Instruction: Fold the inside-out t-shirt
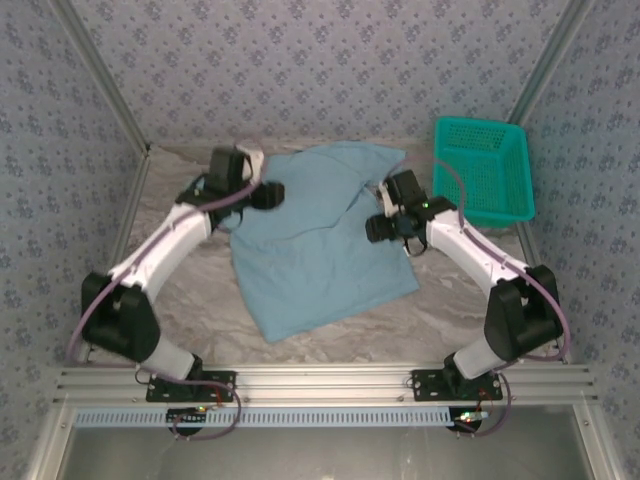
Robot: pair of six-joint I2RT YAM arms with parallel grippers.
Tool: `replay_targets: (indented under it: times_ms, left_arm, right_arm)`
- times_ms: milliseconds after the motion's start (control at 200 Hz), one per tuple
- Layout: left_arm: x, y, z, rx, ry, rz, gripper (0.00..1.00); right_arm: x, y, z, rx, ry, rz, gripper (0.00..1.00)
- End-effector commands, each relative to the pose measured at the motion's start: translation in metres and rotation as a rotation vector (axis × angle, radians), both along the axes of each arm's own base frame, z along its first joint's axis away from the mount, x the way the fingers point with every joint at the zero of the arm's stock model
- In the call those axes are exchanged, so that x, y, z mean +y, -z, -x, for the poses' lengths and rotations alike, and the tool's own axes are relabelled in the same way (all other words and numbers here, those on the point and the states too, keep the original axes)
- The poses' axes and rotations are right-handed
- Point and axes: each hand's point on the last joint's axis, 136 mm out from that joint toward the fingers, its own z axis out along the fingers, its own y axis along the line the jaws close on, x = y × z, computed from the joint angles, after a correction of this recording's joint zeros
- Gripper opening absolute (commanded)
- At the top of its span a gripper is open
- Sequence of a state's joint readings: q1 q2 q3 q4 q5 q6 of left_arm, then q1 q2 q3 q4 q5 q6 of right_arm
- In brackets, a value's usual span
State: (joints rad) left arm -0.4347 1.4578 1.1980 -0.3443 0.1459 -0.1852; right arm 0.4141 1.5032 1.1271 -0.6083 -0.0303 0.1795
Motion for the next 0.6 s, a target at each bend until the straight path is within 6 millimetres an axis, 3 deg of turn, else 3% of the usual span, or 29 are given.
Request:
replay_targets:
  times_ms: [0,135,220,355,595]
  left_arm:
    - [-0.050,0.045,0.069,-0.009,0.256,-0.060,0.62]
    - [-0.108,0.104,0.166,0.013,0.571,-0.221,0.61]
    - [-0.133,0.126,0.201,-0.016,0.718,-0.312,0.60]
    - [-0.150,0.157,0.209,0.009,0.805,-0.433,0.50]
    - [-0.160,0.182,0.204,0.021,0.854,-0.508,0.41]
  right_arm:
    - [0.004,0.032,0.043,0.163,0.022,-0.110,0.64]
    - [-0.017,0.040,0.046,0.188,0.081,-0.134,0.63]
    - [-0.025,0.033,0.035,0.135,0.116,-0.177,0.63]
    - [-0.036,0.024,0.031,0.097,0.141,-0.191,0.63]
    - [-0.038,0.022,0.036,0.086,0.142,-0.202,0.63]
